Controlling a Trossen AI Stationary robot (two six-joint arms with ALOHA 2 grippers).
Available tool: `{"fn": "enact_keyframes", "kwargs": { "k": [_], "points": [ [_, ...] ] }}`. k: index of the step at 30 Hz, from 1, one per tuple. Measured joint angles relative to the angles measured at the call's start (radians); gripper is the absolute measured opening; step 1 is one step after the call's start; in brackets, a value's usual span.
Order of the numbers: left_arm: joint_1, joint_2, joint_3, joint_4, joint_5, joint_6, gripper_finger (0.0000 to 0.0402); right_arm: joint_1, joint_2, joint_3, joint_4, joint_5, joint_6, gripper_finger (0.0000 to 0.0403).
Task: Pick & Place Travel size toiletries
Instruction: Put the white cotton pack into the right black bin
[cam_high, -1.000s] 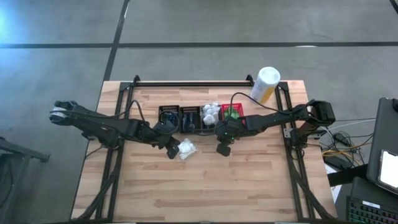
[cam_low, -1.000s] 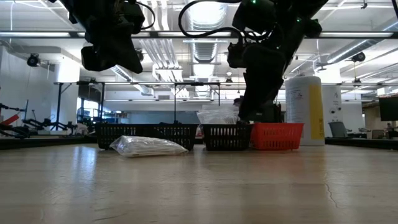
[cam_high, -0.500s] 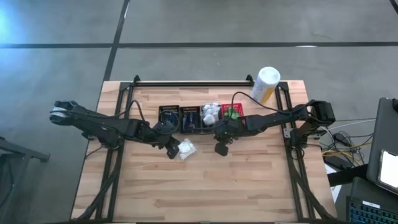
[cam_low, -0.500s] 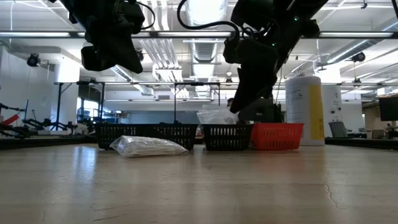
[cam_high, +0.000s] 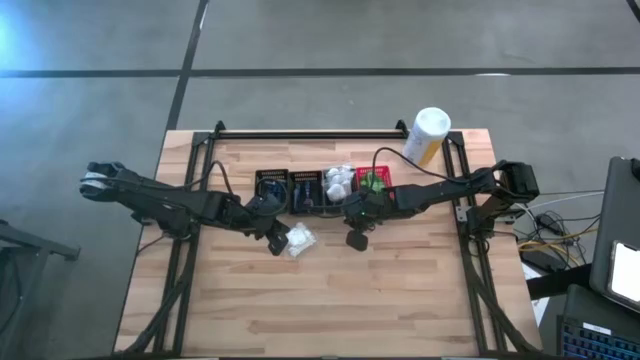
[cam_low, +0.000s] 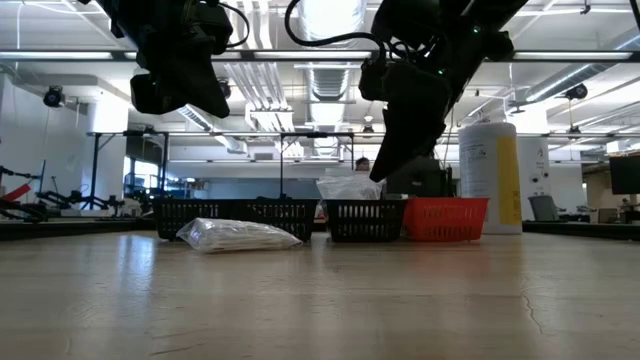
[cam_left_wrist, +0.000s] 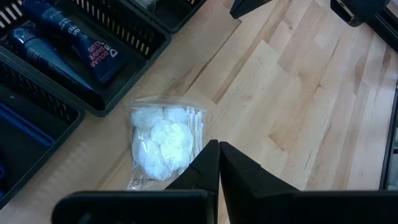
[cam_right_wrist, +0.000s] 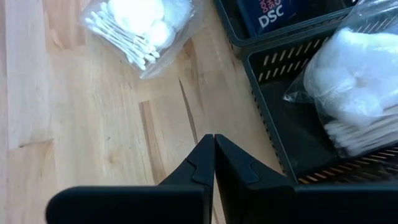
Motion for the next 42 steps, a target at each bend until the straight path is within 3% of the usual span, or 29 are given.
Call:
{"fn": "enact_keyframes", "kwargs": {
  "k": [42],
  "points": [
    [0.001,0.000,0.000,0.000,-0.001,0.000,0.0014,0.000,0.000,-0.008,-0.001,0.000,-0.053,0.0008]
  ]
}}
